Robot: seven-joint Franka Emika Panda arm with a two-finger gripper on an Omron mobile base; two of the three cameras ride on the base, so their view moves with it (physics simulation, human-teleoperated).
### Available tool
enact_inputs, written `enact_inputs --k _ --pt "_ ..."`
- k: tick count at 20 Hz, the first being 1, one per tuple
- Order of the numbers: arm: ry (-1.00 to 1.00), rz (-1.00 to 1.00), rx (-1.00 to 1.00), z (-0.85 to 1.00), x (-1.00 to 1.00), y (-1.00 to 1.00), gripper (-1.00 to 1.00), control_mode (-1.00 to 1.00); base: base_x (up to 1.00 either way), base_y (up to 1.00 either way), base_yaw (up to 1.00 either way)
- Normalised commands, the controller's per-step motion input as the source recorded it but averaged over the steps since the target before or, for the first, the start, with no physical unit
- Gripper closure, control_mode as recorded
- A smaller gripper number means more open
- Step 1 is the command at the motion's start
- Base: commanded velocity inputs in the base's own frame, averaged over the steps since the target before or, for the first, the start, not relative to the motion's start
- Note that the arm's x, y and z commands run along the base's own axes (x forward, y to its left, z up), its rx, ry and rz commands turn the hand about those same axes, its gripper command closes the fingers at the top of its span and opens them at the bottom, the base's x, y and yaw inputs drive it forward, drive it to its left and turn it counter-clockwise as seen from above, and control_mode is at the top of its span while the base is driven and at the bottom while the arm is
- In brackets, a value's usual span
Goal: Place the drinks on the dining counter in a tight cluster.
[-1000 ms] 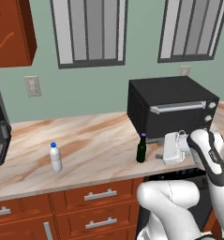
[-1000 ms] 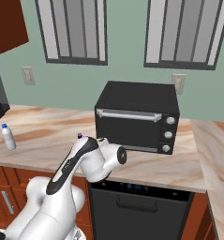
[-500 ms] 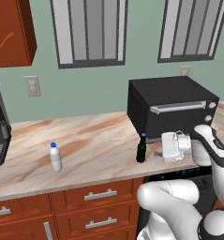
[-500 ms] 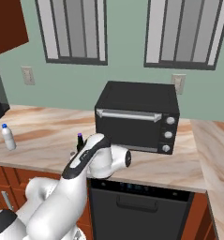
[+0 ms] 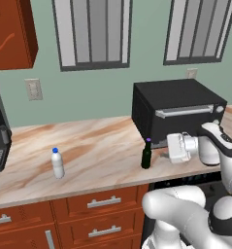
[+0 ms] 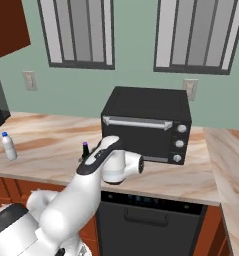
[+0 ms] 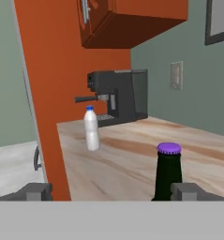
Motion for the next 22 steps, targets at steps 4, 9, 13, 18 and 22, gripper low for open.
enact_inputs --k 4,9,13,18,22 --pt "0.0 0.0 0.0 0.0 0.09 0.02 -1.0 -1.0 0.0 0.0 0.0" --pt "0.0 0.0 0.0 0.0 0.1 0.07 -1.0 -1.0 0.0 0.0 0.0" --pt "0.0 0.0 0.0 0.0 0.09 0.14 -1.0 -1.0 0.0 0.0 0.0" --pt "0.0 0.0 0.0 0.0 0.04 0.09 -1.0 -1.0 0.0 0.0 0.0" --pt "0.0 0.0 0.0 -0.01 0.12 0.05 -1.0 -1.0 0.0 0.0 0.0"
